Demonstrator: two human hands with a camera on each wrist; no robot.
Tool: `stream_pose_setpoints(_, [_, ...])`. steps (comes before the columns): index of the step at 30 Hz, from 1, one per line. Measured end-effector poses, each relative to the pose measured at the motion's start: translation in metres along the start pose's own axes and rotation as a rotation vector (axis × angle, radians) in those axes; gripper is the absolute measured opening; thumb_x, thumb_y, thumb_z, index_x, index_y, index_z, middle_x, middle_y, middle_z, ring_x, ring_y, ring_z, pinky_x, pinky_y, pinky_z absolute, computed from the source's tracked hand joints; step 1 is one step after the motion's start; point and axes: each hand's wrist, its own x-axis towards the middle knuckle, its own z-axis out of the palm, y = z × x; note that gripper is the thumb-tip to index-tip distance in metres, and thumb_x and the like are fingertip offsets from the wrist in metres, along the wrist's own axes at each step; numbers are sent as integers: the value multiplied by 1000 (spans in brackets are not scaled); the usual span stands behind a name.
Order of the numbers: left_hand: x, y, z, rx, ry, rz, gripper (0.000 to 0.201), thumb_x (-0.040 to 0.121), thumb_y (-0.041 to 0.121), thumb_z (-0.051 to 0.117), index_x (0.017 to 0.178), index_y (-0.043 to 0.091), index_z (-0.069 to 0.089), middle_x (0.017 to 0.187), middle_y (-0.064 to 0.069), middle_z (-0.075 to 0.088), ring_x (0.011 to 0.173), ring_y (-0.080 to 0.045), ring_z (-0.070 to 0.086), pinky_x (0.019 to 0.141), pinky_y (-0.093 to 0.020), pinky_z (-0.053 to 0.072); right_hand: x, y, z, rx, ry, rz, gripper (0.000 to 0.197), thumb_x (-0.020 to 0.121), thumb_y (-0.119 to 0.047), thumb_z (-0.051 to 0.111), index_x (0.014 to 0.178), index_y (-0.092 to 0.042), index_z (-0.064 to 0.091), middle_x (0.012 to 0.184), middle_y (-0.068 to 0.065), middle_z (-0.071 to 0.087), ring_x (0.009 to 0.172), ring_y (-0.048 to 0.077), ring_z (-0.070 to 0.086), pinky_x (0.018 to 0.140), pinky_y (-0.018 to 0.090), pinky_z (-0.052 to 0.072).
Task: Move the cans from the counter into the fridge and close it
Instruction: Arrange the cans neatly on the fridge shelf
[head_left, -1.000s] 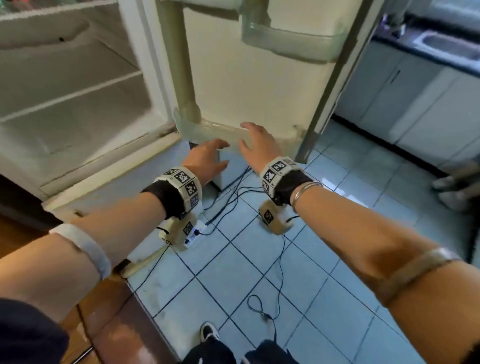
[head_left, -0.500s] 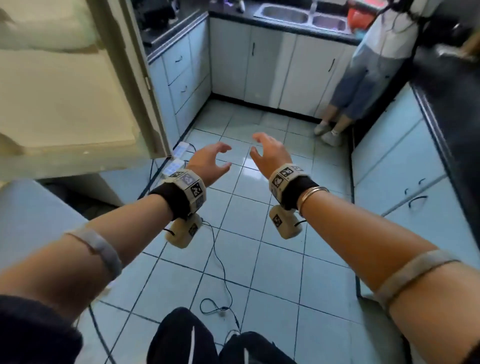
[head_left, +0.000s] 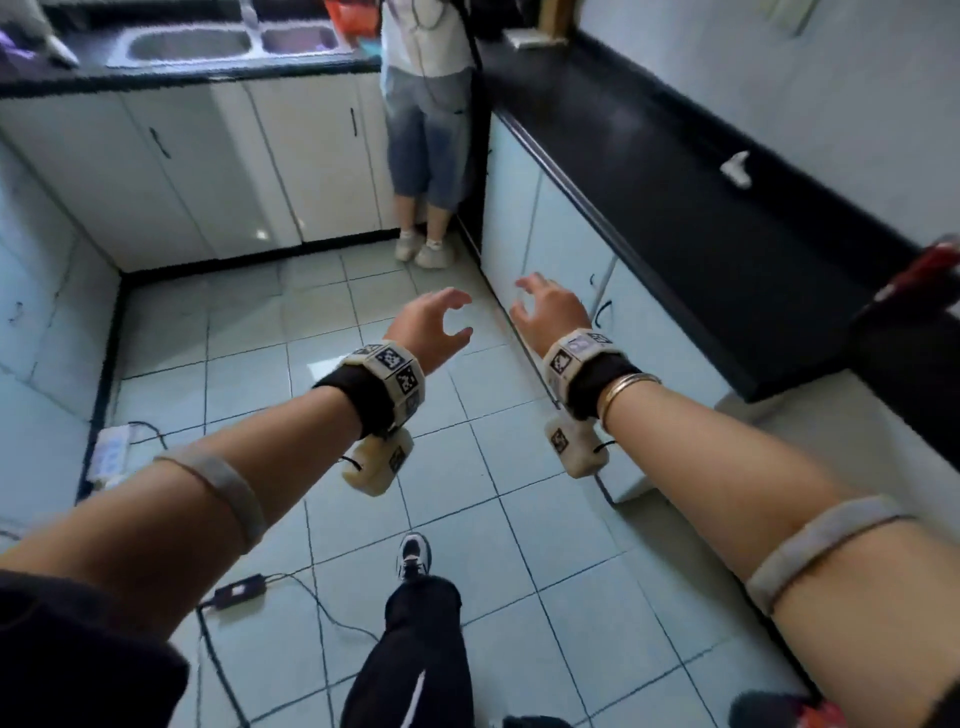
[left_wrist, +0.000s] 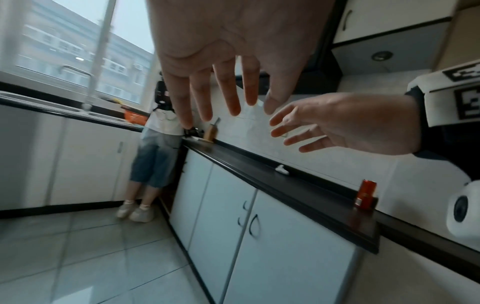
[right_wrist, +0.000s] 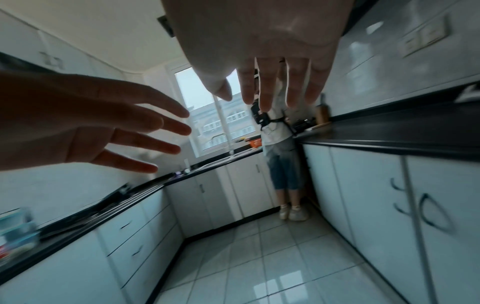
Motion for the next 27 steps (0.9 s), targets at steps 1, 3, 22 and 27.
stream_pose_setpoints(1, [26, 3, 8, 6, -24, 42, 40, 85, 19, 63, 123, 11, 56, 124, -8, 61, 114, -23, 56, 93, -23, 38, 15, 14, -5, -1, 30, 48, 37, 91, -25, 49, 126, -12, 53, 126, 14, 59, 115, 32, 55, 98, 36, 43])
stream_pose_setpoints(3, [68, 7, 19, 6, -58, 109, 39, 84, 18, 63, 122, 10, 57, 123, -8, 62, 113, -24, 57, 94, -24, 39, 39, 36, -10, -5, 68, 107, 36, 92, -24, 49, 125, -11, 54, 126, 13, 59, 115, 32, 55, 98, 36, 43])
stream_pose_setpoints(22, [377, 156, 145, -57, -367, 537, 40, 84, 21, 62, 123, 16, 56, 123, -7, 61, 112, -25, 57, 93, -27, 42, 161, 238, -130, -130, 401, 683, 35, 91, -27, 50, 124, -17, 54, 124, 10, 60, 113, 32, 55, 94, 42, 46])
stream_pose_setpoints(27, [418, 222, 200, -112, -408, 602, 40, 83, 19, 64, 122, 14, 56, 121, -9, 61, 110, -26, 57, 91, -26, 42, 162, 319, -185, -227, 434, 847, 38, 92, -27, 49, 128, -18, 50, 127, 10, 57, 115, 32, 54, 93, 41, 46])
